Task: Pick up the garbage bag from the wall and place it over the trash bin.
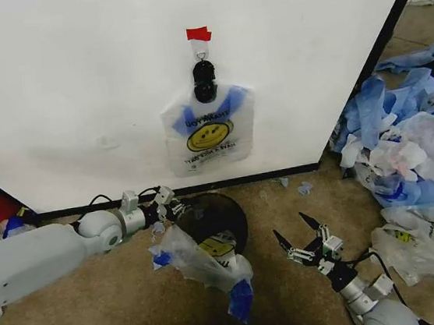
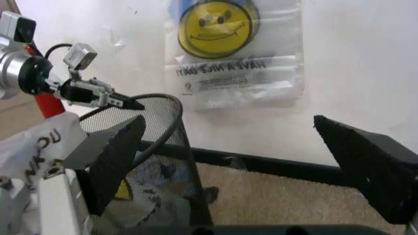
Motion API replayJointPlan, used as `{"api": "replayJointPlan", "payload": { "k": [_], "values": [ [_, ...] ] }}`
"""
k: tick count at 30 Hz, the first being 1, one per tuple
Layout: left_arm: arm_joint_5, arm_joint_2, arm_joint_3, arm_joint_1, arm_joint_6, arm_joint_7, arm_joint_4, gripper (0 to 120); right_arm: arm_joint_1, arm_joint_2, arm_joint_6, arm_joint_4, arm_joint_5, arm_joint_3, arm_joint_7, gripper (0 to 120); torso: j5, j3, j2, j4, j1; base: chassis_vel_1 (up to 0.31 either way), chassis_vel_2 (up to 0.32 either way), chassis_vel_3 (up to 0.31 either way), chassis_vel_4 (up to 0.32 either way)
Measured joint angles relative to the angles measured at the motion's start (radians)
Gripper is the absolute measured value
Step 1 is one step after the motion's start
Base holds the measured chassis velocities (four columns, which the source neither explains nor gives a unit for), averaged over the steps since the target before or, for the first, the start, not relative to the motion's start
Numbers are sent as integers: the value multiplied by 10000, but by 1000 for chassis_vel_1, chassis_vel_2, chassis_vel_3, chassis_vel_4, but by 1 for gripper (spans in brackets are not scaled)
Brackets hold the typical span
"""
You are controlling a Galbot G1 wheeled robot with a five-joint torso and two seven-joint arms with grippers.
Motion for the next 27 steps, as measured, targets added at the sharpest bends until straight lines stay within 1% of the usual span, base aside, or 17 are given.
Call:
{"api": "replayJointPlan", "payload": {
  "k": [3, 7, 8, 9, 10, 11, 13, 16, 18, 19, 20, 21, 22, 23, 24, 25, 27],
  "values": [
    [0, 112, -256, 121, 37, -153, -80, 3, 5, -13, -11, 22, 0, -21, 3, 96, 6, 0, 0, 1, 0, 0, 0, 0, 0],
    [-44, 459, -1404, 852, 237, -734, -420, 3, 48, -86, -48, 97, 10, -65, 37, 96, 1, 0, 0, 0, 0, 0, 0, 0, 0],
    [-44, 459, -1404, 852, 237, -734, -420, 3, 48, -86, -48, 97, 10, -65, 37, 96, 1, 0, 0, 0, 0, 0, 0, 0, 0],
    [-73, 550, -1701, 1060, 289, -829, -507, 3, 76, -112, -66, 117, 15, -78, 46, 96, 1, 0, 0, -1, 0, 0, 0, 0, 0],
    [-83, 580, -1776, 1115, 304, -861, -534, 3, 81, -116, -70, 119, 17, -81, 48, 96, 2, 0, 0, -1, 0, 0, 0, 0, 0],
    [-129, 732, -2124, 1411, 381, -1062, -683, 3, 120, -154, -96, 140, 29, -98, 64, 96, 5, 0, 0, 0, 0, 0, 0, 0, 0],
    [-199, 949, -2558, 1813, 504, -1285, -899, 3, 160, -195, -126, 178, 54, -119, 89, 96, -1, 0, 0, -1, 0, 0, 0, 0, 0],
    [-309, 1179, -2990, 2278, 619, -1558, -1165, 3, 191, -218, -138, 188, 70, -136, 96, 96, 6, -1, 0, 1, 0, 0, 0, 0, 0],
    [-368, 1422, -3606, 2963, 737, -1955, -1483, 3, 221, -237, -143, 188, 86, -155, 97, 96, 2, 0, 0, 0, 0, 0, 0, 0, 0],
    [-388, 1585, -4129, 3555, 789, -2261, -1726, 3, 232, -244, -144, 193, 98, -172, 96, 96, 2, 0, 0, 0, 0, 0, 0, 0, 0],
    [-388, 1585, -4129, 3555, 789, -2261, -1726, 3, 232, -244, -144, 193, 98, -172, 96, 96, 2, 0, 0, 0, 0, 0, 0, 0, 0],
    [-402, 1673, -4548, 3962, 867, -2438, -1870, 3, 247, -246, -146, 196, 104, -189, 93, 96, 1, 0, 0, 0, 0, 0, 0, 0, 0],
    [-434, 1768, -5119, 4463, 980, -2602, -2034, 3, 273, -248, -150, 196, 109, -214, 90, 96, -2, 0, 0, -1, 0, 0, 0, 0, 0],
    [-527, 1924, -5944, 5268, 1093, -2895, -2301, 3, 314, -248, -153, 193, 111, -255, 83, 96, 2, -1, 0, -1, 0, 0, 0, 0, 0],
    [-599, 1997, -6304, 5657, 1182, -3172, -2477, 3, 331, -247, -156, 187, 111, -277, 80, 96, 7, -1, 0, 7, 0, 0, 0, 0, 0],
    [-772, 2066, -6670, 6048, 1294, -3604, -2713, 3, 343, -246, -160, 177, 114, -298, 71, 96, 5, -1, 0, 10, 0, 0, 0, 0, 0],
    [-993, 2078, -6992, 6314, 1447, -4322, -2977, 3, 337, -241, -158, 159, 124, -299, 42, 96, -3, -1, 0, 6, 0, 0, 0, 0, 0]
  ]
}}
